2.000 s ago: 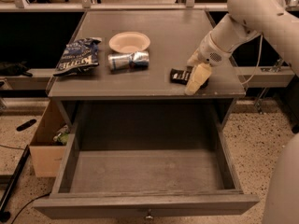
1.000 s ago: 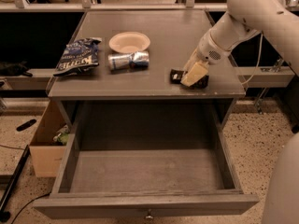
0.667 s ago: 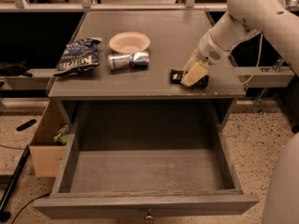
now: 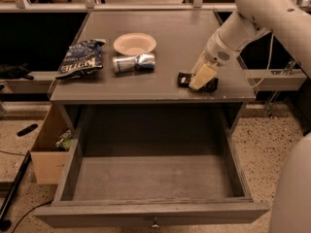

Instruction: Place rxbar chocolate into top drawer

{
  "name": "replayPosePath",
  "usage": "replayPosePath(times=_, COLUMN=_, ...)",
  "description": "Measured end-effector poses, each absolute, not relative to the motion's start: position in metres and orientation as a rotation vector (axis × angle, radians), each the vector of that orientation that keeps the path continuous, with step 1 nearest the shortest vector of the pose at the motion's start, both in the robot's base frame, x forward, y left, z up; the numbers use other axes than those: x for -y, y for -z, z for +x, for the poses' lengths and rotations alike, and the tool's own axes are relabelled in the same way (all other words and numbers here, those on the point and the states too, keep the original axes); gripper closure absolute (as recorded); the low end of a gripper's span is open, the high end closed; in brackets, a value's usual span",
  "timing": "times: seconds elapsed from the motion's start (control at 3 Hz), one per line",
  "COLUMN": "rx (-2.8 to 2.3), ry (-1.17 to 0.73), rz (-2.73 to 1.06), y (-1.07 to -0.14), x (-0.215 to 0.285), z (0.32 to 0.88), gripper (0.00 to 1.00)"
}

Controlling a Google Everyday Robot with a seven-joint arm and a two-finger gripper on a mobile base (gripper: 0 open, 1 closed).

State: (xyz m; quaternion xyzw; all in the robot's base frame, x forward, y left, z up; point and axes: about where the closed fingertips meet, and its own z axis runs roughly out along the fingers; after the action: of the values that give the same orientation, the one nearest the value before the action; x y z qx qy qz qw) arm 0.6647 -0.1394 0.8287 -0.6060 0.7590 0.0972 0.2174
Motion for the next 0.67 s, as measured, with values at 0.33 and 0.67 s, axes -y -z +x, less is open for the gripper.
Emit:
replayPosePath(times=0.33, rx=-2.055, ry=-0.272, rz=-1.741, y=-0.872, x=0.135, z=0.633, gripper=1.00)
replayPosePath(times=0.67, rx=-1.999, ry=-0.243, rz=-1.782, y=-0.921, x=0.139, z=0.592, gripper=1.00)
